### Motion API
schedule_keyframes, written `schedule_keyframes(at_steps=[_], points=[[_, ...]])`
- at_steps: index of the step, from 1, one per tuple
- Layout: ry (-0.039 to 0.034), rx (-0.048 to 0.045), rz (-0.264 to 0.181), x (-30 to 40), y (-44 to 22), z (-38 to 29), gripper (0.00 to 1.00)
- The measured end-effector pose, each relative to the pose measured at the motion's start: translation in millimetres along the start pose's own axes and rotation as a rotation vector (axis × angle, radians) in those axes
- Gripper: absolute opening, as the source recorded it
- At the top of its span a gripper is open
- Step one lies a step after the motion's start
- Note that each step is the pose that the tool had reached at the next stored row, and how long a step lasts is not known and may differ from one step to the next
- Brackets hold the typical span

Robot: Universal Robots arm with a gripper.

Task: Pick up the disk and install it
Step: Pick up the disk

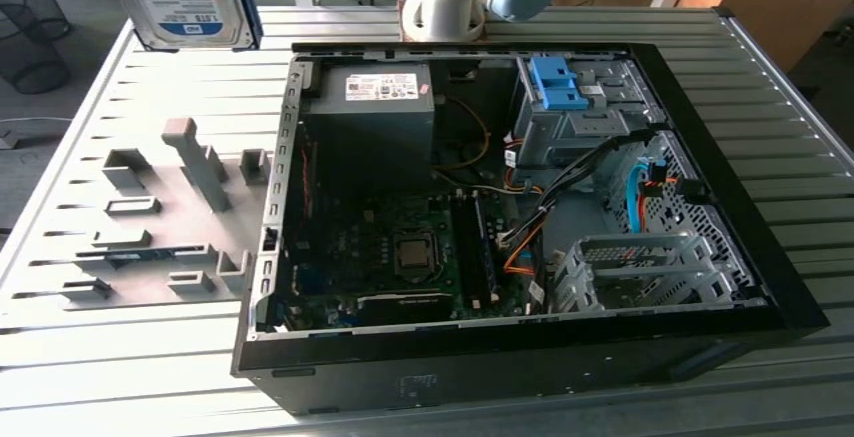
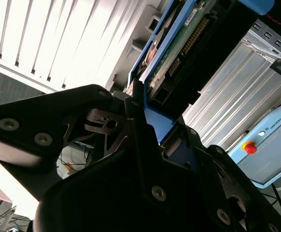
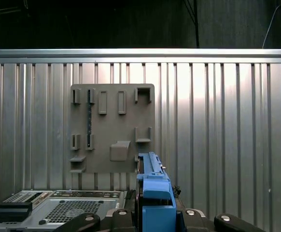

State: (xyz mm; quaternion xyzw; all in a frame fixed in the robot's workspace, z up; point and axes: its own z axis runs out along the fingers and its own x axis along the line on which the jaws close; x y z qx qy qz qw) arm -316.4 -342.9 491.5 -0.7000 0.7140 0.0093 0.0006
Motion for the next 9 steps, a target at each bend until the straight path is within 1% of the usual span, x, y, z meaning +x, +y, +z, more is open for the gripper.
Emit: schedule_keyframes(at_steps=[9], points=[[0.0000, 0.0000, 0.000, -0.3, -11.8, -0.2, 0.36]])
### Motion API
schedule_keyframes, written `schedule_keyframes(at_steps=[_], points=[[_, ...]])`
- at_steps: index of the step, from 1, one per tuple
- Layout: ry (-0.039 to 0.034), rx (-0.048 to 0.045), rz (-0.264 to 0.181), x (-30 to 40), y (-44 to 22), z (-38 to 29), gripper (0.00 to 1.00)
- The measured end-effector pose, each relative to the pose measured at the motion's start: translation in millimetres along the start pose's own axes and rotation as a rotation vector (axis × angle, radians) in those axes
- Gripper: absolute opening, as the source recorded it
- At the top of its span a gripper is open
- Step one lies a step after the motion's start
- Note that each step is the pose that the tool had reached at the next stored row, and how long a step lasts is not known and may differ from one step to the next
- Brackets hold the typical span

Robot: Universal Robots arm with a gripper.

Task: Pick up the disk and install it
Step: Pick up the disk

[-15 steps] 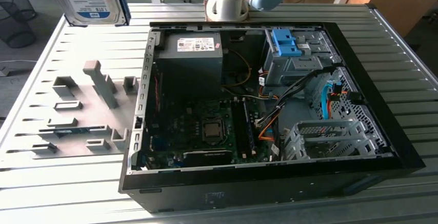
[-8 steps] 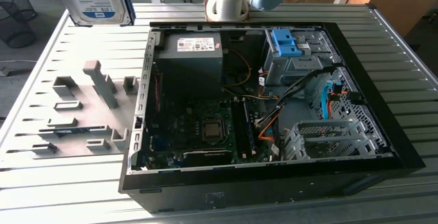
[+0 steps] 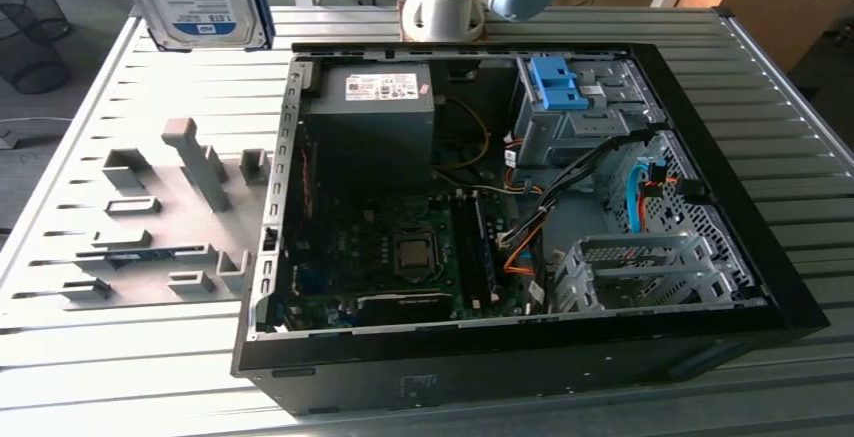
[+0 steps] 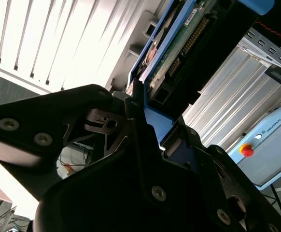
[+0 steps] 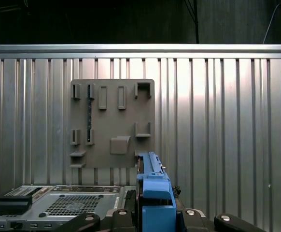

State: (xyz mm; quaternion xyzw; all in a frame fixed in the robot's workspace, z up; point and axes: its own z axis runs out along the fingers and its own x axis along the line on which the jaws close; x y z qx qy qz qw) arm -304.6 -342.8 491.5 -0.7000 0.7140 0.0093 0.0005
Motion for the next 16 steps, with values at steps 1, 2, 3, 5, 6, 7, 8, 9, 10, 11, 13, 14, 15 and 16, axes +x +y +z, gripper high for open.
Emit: schedule_keyframes(at_steps=[1, 2, 3, 5, 6, 7, 8, 9, 10, 11, 13, 14, 15, 16], points=[[0.0000, 0.0000, 0.000, 0.0, -1.3, 0.0, 0.36], [0.0000, 0.0001, 0.000, -0.1, -2.8, 0.0, 0.36], [-0.0001, 0.0000, 0.000, -0.1, -4.3, 0.0, 0.36], [0.0000, 0.0001, 0.000, -0.3, -6.9, 0.0, 0.36], [0.0000, 0.0000, 0.000, -0.3, -8.1, -0.1, 0.36], [0.0000, 0.0000, 0.000, -0.4, -9.5, -0.1, 0.36], [0.0000, 0.0001, 0.000, -0.4, -10.9, -0.1, 0.36], [-0.0001, 0.0001, 0.000, -0.5, -12.2, -0.1, 0.36], [0.0000, 0.0000, 0.000, -0.5, -13.5, -0.2, 0.36], [0.0001, -0.0001, 0.000, -0.6, -14.6, -0.2, 0.36], [0.0001, 0.0000, 0.000, -0.8, -16.6, -0.2, 0.36], [0.0000, -0.0001, 0.000, -0.9, -17.7, -0.2, 0.36], [0.0000, 0.0000, 0.000, -1.0, -18.8, -0.2, 0.36], [0.0000, 0.0001, 0.000, -1.0, -20.1, -0.2, 0.36]])
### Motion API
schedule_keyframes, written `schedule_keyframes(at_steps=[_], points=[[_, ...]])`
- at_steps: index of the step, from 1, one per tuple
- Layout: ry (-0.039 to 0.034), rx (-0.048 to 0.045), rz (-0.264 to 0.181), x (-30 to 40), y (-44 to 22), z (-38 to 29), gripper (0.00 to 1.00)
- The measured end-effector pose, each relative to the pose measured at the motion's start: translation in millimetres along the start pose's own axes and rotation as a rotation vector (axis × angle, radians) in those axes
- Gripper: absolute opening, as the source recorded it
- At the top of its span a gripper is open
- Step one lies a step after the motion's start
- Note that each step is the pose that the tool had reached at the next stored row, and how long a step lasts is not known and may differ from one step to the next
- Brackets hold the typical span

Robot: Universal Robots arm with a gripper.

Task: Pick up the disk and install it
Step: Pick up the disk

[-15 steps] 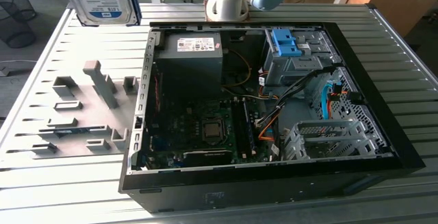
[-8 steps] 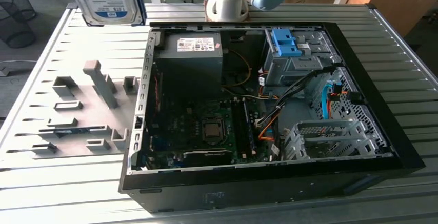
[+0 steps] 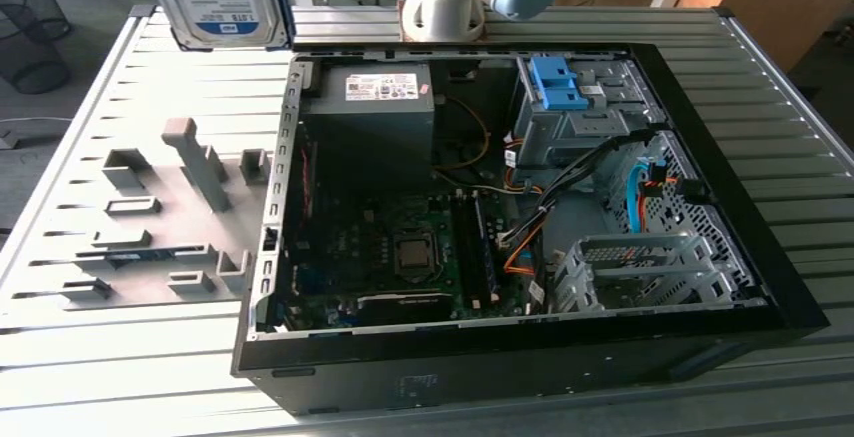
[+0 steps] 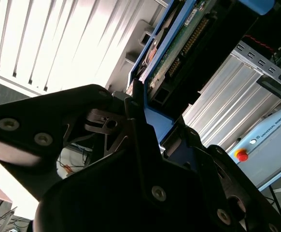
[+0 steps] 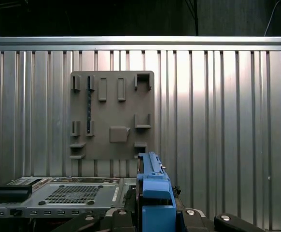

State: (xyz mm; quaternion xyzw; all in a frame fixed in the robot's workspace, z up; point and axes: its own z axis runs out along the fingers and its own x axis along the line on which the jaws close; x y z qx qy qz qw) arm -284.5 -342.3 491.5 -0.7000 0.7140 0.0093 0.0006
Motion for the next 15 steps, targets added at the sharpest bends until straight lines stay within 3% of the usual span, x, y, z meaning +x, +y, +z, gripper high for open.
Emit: schedule_keyframes(at_steps=[15], points=[[0.0001, -0.0002, 0.000, -0.4, -19.7, -0.3, 0.36]])
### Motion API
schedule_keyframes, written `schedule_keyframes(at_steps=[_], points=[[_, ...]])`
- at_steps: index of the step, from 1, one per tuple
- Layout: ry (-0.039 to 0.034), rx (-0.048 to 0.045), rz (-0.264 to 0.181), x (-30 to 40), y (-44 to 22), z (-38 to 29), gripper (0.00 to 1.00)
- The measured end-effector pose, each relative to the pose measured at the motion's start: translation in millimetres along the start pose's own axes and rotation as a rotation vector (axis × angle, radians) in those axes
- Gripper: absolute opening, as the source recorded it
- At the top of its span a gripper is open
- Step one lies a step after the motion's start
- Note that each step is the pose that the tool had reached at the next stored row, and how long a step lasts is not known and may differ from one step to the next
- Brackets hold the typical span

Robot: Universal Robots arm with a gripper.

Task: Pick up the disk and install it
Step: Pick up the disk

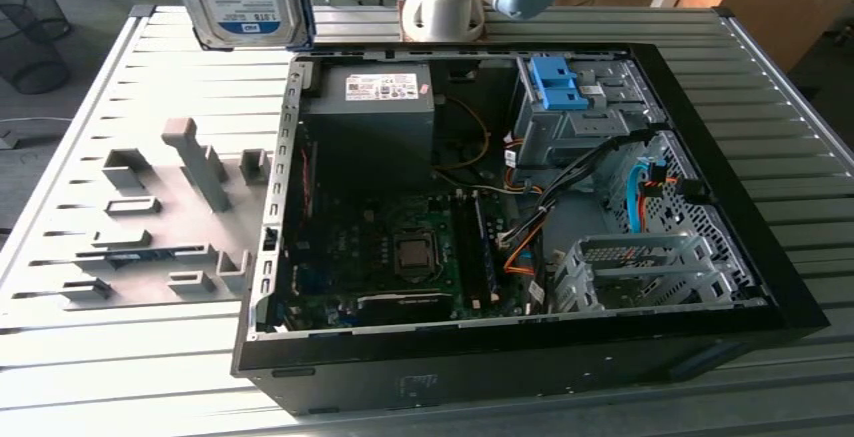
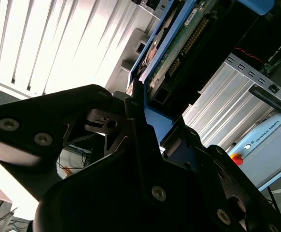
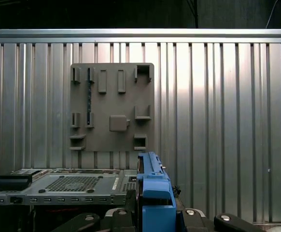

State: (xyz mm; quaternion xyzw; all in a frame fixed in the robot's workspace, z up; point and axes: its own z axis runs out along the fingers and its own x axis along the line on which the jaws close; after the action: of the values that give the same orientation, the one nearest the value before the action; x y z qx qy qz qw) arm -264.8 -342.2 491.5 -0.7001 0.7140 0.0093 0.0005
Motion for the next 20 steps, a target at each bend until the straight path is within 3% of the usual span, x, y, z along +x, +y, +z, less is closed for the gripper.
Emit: schedule_keyframes(at_steps=[8, 20], points=[[0.0001, 0.0001, 0.000, 1.1, -0.9, 0.1, 0.36], [0.0005, 0.0002, 0.000, 10.2, -1.0, 0.1, 0.36]])
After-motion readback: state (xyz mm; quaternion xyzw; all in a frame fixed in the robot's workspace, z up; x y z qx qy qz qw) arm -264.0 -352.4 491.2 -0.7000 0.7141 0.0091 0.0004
